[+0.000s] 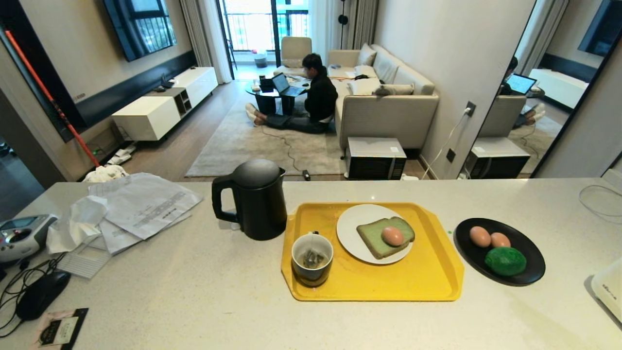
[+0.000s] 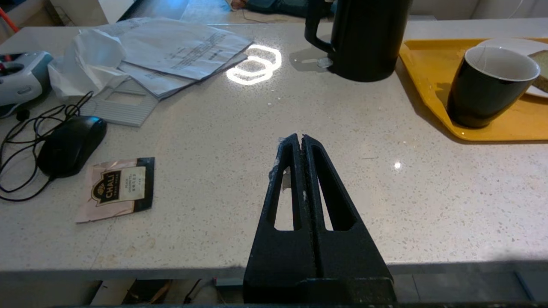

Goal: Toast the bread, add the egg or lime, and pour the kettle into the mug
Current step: Pick up the kettle

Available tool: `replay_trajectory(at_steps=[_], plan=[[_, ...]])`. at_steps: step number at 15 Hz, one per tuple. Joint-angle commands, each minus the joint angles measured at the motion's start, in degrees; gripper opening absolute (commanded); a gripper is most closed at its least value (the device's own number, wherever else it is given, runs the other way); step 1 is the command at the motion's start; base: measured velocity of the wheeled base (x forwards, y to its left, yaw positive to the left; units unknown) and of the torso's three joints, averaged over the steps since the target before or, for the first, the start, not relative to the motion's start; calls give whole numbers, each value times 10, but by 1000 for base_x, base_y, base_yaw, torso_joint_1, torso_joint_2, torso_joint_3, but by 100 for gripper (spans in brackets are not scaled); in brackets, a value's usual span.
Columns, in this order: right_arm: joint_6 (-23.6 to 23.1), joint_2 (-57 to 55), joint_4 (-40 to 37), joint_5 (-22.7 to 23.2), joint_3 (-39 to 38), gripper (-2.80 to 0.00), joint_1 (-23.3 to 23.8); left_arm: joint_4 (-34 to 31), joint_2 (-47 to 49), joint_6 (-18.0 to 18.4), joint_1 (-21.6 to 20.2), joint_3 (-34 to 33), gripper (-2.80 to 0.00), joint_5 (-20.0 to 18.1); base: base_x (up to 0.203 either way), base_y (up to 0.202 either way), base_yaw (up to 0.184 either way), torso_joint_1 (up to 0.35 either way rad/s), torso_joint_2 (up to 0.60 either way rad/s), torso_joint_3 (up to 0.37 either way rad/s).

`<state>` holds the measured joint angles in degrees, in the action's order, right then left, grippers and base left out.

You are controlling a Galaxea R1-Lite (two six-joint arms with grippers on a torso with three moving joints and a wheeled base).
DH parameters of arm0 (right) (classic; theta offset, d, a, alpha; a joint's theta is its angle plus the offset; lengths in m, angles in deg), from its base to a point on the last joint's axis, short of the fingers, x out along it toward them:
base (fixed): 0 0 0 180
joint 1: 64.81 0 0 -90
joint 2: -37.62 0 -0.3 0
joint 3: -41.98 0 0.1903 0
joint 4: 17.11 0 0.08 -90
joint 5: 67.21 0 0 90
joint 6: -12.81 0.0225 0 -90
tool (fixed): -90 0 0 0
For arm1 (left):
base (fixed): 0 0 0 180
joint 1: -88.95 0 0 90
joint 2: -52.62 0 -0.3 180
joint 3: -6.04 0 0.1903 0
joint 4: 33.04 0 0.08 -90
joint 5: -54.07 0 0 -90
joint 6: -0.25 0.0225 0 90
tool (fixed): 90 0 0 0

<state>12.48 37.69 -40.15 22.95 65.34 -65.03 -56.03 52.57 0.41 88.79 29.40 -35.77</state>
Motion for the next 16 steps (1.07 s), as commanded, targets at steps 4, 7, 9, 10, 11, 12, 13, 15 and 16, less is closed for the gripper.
replay_trajectory(at_steps=[4, 7, 9, 10, 11, 12, 13, 15, 16], plan=[[0, -1, 0, 0, -1, -280, 0, 0, 0, 0, 0, 1, -280, 0, 0, 0, 0, -158, 306, -45], [1, -1, 0, -2, -1, -280, 0, 0, 0, 0, 0, 0, -280, 0, 0, 0, 0, -163, 299, -58], [2, -1, 0, -2, -1, -280, 0, 1, 0, -2, 0, 0, -280, 0, 0, 0, 0, -161, 304, -26], [2, -1, 0, -2, 0, -280, 0, 1, 0, -2, 0, 0, -280, 0, 0, 0, 0, -171, 309, 64], [2, -1, 0, -2, -1, -280, 0, 1, 0, -2, 0, 0, -280, 0, 0, 0, 0, -159, 292, 91], [2, -1, 0, -2, -1, -280, 0, 1, 0, -2, 0, 0, -280, 0, 0, 0, 0, -165, 328, 126], [2, -1, 0, -2, -1, -280, 0, 1, 0, -2, 0, 0, -280, 0, 0, 0, 0, -187, 325, 144], [2, -1, 0, -2, -1, -280, 0, 1, 0, -2, 0, 0, -280, 0, 0, 0, 0, -173, 312, 135], [2, -1, 0, -2, -1, -280, 0, 1, 0, -2, 0, 0, -280, 0, 0, 0, 0, -177, 325, 136]])
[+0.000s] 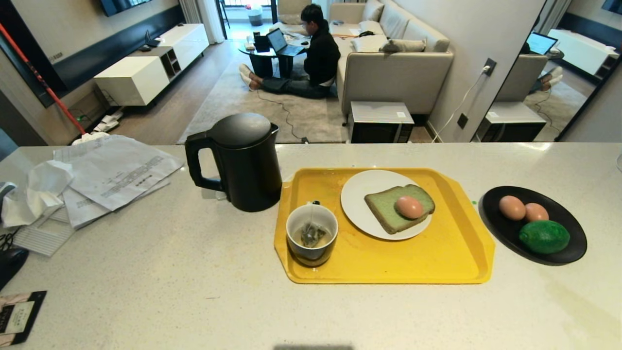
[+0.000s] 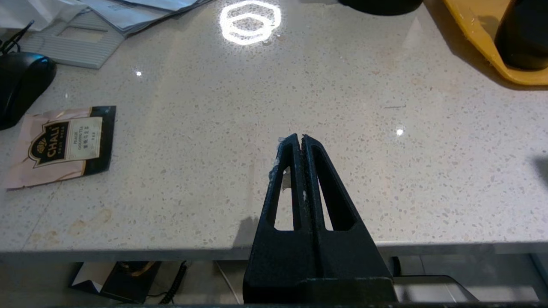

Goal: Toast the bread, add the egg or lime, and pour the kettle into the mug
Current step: Pick up the kettle

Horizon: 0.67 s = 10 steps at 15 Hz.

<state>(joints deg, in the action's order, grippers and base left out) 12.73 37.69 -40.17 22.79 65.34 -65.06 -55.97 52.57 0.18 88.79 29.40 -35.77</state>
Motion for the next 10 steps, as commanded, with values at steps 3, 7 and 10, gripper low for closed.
replay_trajectory(at_steps=[3, 7, 10], plan=[[0, -1, 0, 0, 0, -280, 0, 0, 0, 2, 0, 0, -280, 0, 0, 0, 0, -64, 128, 57], [-1, -1, 0, 0, 0, -280, 0, -3, 0, 15, 0, 1, -280, -2, 0, 0, 0, 0, 0, 0], [0, -1, 0, 0, -1, -280, 0, -9, 5, 21, 0, 26, -280, 1, 0, 0, 0, 0, 0, 0]])
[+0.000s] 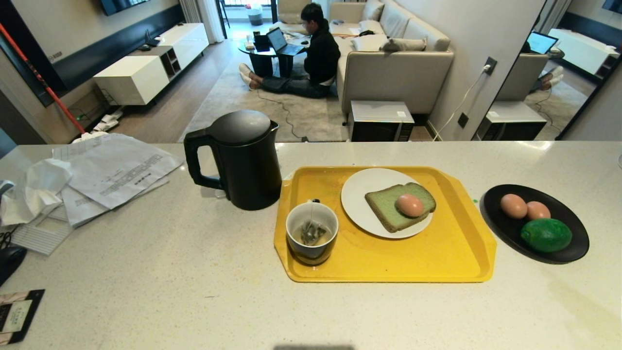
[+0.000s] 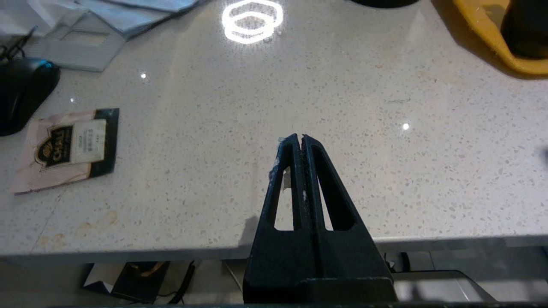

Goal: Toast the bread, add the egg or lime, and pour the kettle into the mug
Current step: Pick up the kettle

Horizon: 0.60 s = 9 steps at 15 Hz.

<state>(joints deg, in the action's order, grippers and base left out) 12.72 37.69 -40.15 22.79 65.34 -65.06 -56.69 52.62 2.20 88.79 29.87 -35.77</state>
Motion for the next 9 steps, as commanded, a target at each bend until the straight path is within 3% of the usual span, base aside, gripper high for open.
replay_trajectory(at_steps=[1, 6, 9], plan=[[0, -1, 0, 0, 0, -280, 0, -9, 20, -1, 1, 53, -280, 1, 0, 0, 0, 0, 0, 0], [0, -1, 0, 0, 0, -280, 0, -30, 255, -31, 5, 262, -280, 12, 0, 0, 0, 0, 0, 0], [-1, -1, 0, 0, 0, -280, 0, 49, 419, -46, 3, 324, -280, 12, 0, 0, 0, 0, 0, 0]])
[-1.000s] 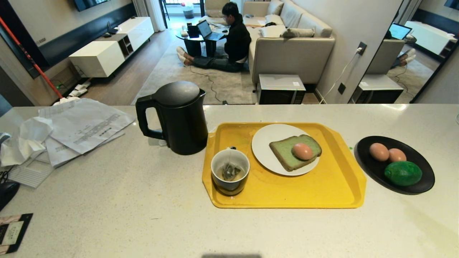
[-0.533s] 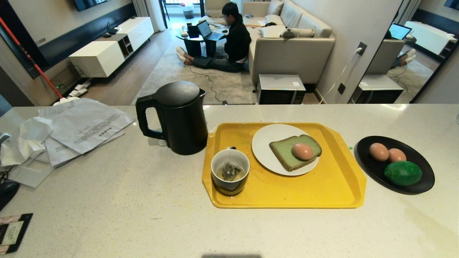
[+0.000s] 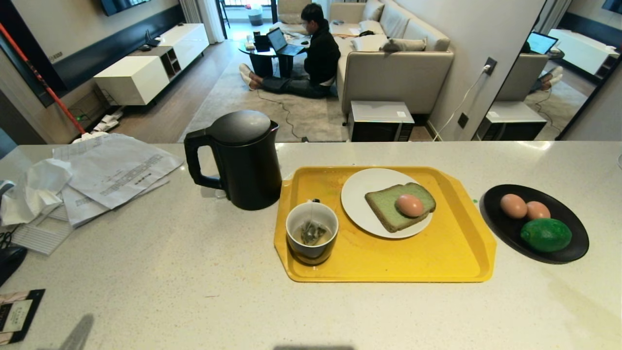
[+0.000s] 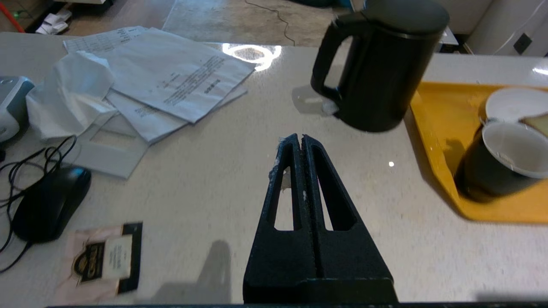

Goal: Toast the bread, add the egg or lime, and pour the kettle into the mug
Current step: Pick up the kettle

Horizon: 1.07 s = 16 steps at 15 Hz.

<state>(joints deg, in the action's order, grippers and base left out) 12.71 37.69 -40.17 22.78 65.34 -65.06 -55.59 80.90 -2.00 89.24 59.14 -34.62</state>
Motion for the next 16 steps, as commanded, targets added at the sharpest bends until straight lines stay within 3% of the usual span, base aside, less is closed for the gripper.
replay_trajectory(at_steps=[1, 4, 5, 6, 10, 16], plan=[[0, -1, 0, 0, -1, -280, 0, 81, 189, -8, -4, 41, -280, 0, 0, 0, 0, 0, 0, 0], [0, -1, 0, 0, -1, -280, 0, 209, 312, -11, -22, 54, -280, -11, 0, 0, 0, 0, 0, 0], [0, -1, 0, 0, -1, -280, 0, 228, 323, -11, -32, 40, 0, -35, 0, 0, 0, 0, 0, 0], [-1, -1, 0, 0, 0, -280, 0, 234, 327, -11, -45, 26, 0, -63, 0, 0, 0, 0, 0, 0], [0, -1, 0, 0, 0, -280, 0, 239, 380, -16, -57, 11, 0, -85, 0, 0, 0, 0, 0, 0], [-1, -1, 0, 0, 0, -280, 0, 268, 502, -15, -77, 9, 0, -165, 0, 0, 0, 0, 0, 0]])
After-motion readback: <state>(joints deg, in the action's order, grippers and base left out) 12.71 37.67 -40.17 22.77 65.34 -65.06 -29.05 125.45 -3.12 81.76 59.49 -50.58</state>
